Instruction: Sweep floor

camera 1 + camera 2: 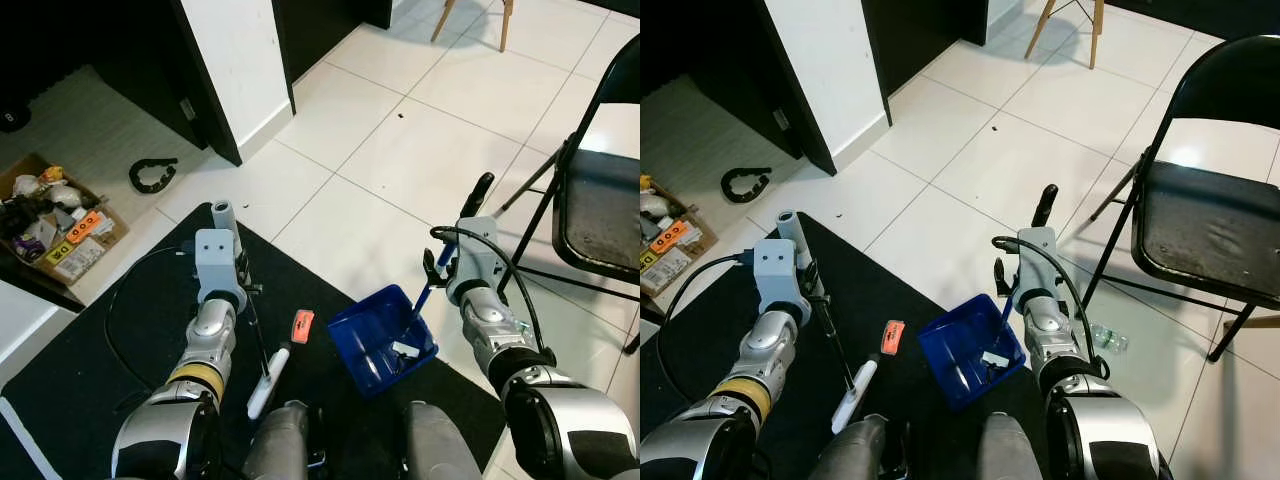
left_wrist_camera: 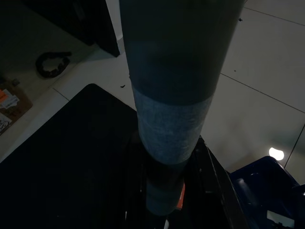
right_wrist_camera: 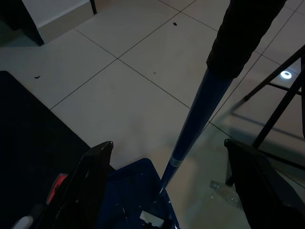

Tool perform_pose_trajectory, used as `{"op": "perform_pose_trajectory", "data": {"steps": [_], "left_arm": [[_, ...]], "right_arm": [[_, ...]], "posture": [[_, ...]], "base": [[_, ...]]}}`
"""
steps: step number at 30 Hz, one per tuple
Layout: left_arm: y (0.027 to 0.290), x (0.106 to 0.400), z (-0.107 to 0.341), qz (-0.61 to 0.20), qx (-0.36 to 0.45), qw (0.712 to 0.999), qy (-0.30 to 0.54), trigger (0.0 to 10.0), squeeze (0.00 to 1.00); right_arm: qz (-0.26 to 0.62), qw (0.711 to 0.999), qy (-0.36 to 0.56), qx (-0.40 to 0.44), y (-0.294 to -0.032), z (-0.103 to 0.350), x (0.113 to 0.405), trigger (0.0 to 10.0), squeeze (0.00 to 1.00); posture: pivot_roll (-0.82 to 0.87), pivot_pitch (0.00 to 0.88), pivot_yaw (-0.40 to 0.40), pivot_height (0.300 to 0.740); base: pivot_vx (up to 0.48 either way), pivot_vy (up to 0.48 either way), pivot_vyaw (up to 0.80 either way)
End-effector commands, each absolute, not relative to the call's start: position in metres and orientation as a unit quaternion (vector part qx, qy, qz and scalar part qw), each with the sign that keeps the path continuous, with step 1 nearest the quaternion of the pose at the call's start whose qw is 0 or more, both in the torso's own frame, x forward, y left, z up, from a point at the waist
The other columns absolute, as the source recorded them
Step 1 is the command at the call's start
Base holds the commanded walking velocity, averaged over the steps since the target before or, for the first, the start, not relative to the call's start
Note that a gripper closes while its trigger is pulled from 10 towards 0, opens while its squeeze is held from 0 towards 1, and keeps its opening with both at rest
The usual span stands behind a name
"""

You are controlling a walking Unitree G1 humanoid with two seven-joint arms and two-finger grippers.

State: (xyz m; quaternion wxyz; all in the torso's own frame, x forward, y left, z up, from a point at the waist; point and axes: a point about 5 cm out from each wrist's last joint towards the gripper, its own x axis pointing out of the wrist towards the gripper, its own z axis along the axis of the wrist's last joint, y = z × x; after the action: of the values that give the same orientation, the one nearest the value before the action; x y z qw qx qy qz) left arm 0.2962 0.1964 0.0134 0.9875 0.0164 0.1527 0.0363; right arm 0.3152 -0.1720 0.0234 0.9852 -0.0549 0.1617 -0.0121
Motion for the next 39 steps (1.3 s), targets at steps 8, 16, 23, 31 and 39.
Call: {"op": "perform_pose_trajectory", "data": {"steps": [8,16,23,31,39], "left_arm": [[0.198,0.277,-0.009,0.041,0.007,0.977,0.207,10.0,0.0],[0.2,0.276,-0.009,0.041,0.007,0.977,0.208,10.0,0.0],[0.203,0.276,-0.009,0.042,0.007,0.977,0.21,10.0,0.0],[0.207,0.274,-0.01,0.055,0.015,0.975,0.213,10.0,0.0],[0.202,0.273,-0.012,0.058,0.02,0.975,0.214,10.0,0.0]], "right_arm": [[-0.009,0.984,0.166,-0.058,-0.168,0.018,0.31,10.0,0.0],[-0.009,0.984,0.167,-0.056,-0.167,0.017,0.309,10.0,0.0],[-0.009,0.984,0.168,-0.053,-0.165,0.017,0.309,10.0,0.0],[-0.008,0.984,0.171,-0.057,-0.161,0.015,0.308,10.0,0.0],[-0.01,0.982,0.176,-0.071,-0.166,0.014,0.307,10.0,0.0]], "posture": [[-0.03,0.151,0.073,0.74],[-0.03,0.154,0.075,0.74],[-0.03,0.143,0.081,0.74],[-0.02,0.109,0.052,0.74],[-0.01,0.079,0.032,0.74]], "base": [[0.0,0.0,0.0],[0.0,0.0,0.0],[0.0,0.0,0.0],[0.0,0.0,0.0],[0.0,0.0,0.0]]}}
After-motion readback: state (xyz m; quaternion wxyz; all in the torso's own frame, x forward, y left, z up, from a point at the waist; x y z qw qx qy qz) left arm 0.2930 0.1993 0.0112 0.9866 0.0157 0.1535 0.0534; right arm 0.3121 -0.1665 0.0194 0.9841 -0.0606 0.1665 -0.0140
